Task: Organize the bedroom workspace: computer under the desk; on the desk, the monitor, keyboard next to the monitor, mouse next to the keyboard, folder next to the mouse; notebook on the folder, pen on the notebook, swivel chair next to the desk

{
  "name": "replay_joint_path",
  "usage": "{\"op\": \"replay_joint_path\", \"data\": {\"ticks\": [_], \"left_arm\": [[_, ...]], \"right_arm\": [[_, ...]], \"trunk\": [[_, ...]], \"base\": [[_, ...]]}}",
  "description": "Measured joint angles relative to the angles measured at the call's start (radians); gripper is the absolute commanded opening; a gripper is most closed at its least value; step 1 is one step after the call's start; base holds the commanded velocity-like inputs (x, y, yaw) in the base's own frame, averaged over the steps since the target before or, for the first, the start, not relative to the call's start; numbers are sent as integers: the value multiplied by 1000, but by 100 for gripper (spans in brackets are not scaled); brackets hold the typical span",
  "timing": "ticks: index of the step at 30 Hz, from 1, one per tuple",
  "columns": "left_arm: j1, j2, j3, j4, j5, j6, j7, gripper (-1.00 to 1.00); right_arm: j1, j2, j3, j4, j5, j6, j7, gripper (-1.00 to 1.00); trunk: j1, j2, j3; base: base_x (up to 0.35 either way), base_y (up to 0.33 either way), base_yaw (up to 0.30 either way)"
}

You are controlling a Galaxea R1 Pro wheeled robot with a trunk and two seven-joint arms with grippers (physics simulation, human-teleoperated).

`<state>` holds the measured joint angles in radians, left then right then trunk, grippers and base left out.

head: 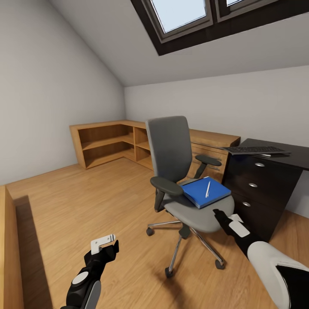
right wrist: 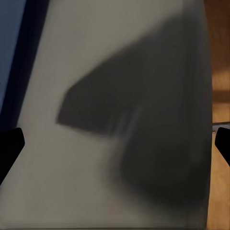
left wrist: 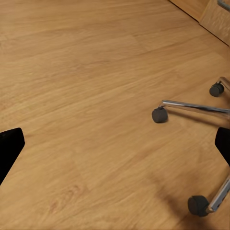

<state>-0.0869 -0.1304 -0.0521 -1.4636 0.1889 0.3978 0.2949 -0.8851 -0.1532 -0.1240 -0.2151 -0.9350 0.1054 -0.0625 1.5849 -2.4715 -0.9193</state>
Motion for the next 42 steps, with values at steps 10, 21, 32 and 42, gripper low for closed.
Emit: {"op": "replay_joint_path", "data": {"ticks": [10, 21, 32, 42], "left_arm": [[0, 0, -25, 0, 0, 0, 0, 100], [0, 0, -32, 4, -1, -1, 0, 100], [0, 0, -33, 5, -1, 1, 1, 100], [0, -1, -40, 7, -1, 1, 2, 100]], "right_arm": [[0, 5, -7, -1, 10, -1, -1, 100], [0, 16, -2, -1, 7, -1, 0, 100], [-1, 17, -5, -1, 11, -1, 0, 100], [-1, 18, -7, -1, 14, -1, 0, 100]], "trunk": [[0, 0, 0], [-1, 0, 0], [0, 0, 0], [0, 0, 0]], "base": [[52, 14, 0], [304, 24, 0], [152, 0, 24], [2, 0, 218]]}}
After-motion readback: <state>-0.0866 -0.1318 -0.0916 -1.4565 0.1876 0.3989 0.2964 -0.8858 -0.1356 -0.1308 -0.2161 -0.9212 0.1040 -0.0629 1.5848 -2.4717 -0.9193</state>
